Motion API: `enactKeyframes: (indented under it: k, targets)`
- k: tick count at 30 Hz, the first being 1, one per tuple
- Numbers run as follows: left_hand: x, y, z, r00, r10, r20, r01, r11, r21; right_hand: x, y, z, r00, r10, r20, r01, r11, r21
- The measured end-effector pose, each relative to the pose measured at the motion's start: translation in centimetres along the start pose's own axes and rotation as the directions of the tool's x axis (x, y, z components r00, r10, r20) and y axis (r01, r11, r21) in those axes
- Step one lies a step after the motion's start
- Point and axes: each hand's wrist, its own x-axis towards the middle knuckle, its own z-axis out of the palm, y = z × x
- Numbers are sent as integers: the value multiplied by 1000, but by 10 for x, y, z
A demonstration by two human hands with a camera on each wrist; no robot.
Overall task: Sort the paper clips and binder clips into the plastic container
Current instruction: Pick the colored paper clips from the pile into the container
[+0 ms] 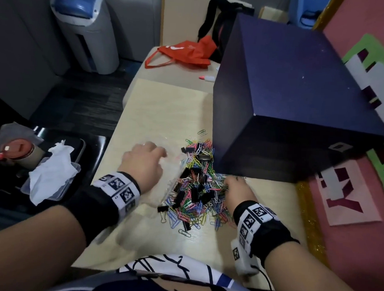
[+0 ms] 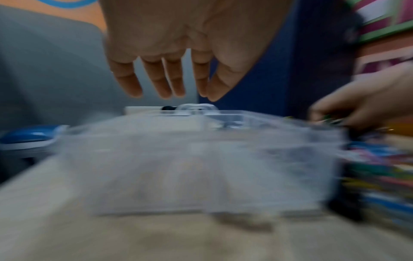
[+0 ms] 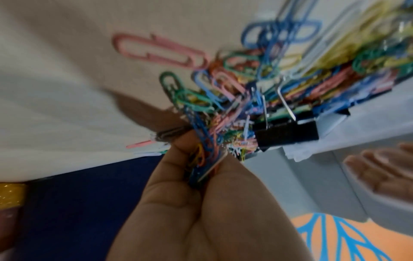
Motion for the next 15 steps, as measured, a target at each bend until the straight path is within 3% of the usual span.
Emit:
enactKeyframes:
  k: [2, 5, 9, 12, 15]
  targets:
    - [6, -21, -6, 993, -121, 8, 120, 992, 47, 0, 0, -7, 1000, 31, 1, -31, 1000, -2]
    - [15, -53, -6, 966, -191, 173, 168, 976, 137, -1, -4, -17, 998, 56, 22, -56, 998, -1]
    - [22, -74, -11, 943, -197, 267, 120, 953, 279, -4, -14, -25, 998, 68, 4, -68, 998, 8]
    - [24, -78, -20, 901, -201, 385, -31, 855, 519, -6, -21, -25, 997, 82, -2, -82, 996, 27]
    - [22, -80, -23, 859, -197, 472, -128, 810, 572, -6, -28, -25, 995, 100, 2, -100, 994, 43]
